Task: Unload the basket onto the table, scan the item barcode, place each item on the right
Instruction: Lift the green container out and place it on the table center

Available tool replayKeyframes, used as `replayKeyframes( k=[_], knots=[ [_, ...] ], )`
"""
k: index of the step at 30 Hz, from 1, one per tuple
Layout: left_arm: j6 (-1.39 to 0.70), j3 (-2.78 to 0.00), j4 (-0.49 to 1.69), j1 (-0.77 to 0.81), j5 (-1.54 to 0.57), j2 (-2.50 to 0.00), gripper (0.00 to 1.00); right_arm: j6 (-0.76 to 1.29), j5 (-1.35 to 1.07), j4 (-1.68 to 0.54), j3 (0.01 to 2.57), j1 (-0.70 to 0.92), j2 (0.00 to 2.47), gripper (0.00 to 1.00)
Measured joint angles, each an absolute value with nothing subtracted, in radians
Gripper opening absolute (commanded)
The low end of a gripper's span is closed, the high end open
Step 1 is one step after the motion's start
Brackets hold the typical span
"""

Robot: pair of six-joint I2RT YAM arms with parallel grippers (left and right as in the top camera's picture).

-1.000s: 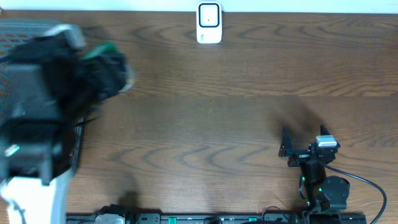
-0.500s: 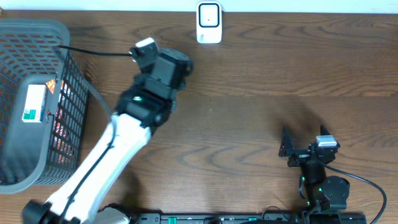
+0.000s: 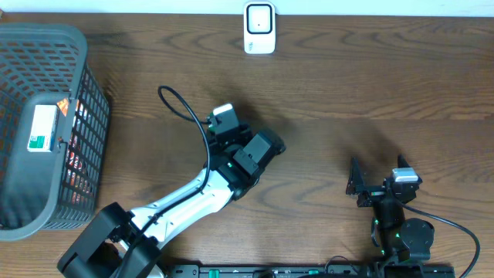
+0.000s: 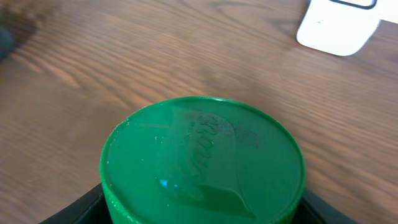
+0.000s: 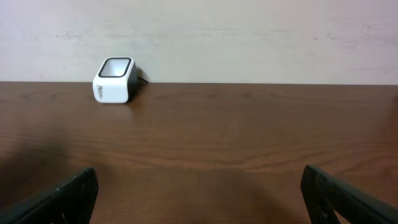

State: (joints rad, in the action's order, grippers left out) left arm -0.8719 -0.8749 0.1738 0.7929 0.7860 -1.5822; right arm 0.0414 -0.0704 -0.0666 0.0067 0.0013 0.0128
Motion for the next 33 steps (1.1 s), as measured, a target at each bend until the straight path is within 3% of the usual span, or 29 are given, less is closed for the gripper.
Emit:
replayKeyframes(
  k=[16,22,28,33],
  knots=[
    [-0.891,-0.633,-0.153,0.769,0.884,-1.591,0.63,0.041,-0.07,-0.067,0.007,0.001,0.013,0.99],
    [-0.89,-0.632,-0.239,0.766,0.896,-1.727,0.74,0.041,-0.07,-0.067,0.007,0.001,0.013,0.99],
    [-0.841,-0.631,-0.353,0.766,0.904,-1.825,0.77,0.041,-0.07,-0.067,0.007,0.001,0.013,0.99],
    [-0.779,-0.63,-0.365,0.767,0.904,-1.823,0.9,0.041,-0.07,-0.067,0.007,0.001,0.013,0.99]
  ],
)
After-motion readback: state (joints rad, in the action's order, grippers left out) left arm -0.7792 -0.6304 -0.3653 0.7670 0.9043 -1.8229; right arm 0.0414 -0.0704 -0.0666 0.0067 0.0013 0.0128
